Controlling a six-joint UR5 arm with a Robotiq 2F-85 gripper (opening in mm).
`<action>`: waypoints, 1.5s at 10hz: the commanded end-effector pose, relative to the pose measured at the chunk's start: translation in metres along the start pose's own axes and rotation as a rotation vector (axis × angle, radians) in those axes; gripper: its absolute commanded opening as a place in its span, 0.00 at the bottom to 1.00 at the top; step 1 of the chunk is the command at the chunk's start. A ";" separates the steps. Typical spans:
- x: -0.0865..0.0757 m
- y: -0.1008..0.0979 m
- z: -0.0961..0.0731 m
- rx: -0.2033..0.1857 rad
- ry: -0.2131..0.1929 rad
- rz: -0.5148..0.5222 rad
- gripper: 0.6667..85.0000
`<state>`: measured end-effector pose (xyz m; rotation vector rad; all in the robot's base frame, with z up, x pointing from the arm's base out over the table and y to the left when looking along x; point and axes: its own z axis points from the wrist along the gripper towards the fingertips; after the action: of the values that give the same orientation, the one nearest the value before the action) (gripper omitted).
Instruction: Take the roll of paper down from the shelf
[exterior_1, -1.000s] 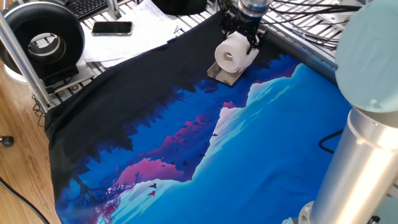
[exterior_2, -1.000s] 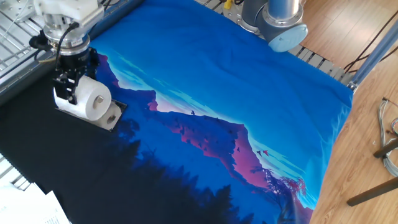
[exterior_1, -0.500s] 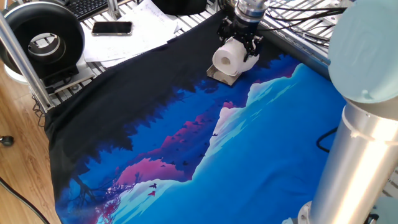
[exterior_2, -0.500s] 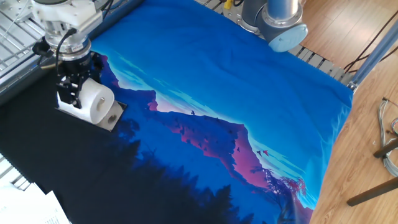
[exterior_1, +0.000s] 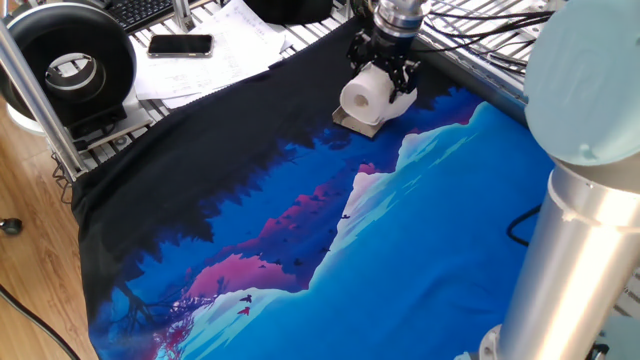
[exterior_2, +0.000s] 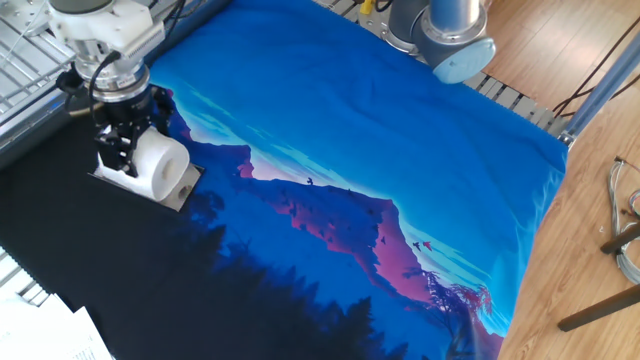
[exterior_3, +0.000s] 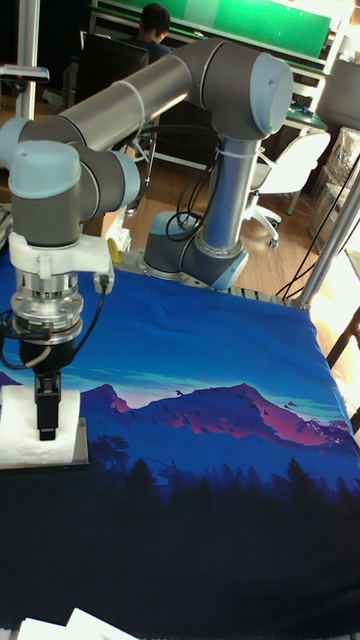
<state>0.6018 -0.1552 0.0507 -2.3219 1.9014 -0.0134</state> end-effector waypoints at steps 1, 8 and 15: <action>-0.017 -0.002 0.003 -0.002 -0.017 0.054 1.00; -0.055 0.004 -0.011 -0.002 -0.024 0.194 1.00; -0.064 0.007 -0.011 -0.033 0.001 0.231 1.00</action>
<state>0.5811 -0.0917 0.0663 -2.0753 2.1720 0.0637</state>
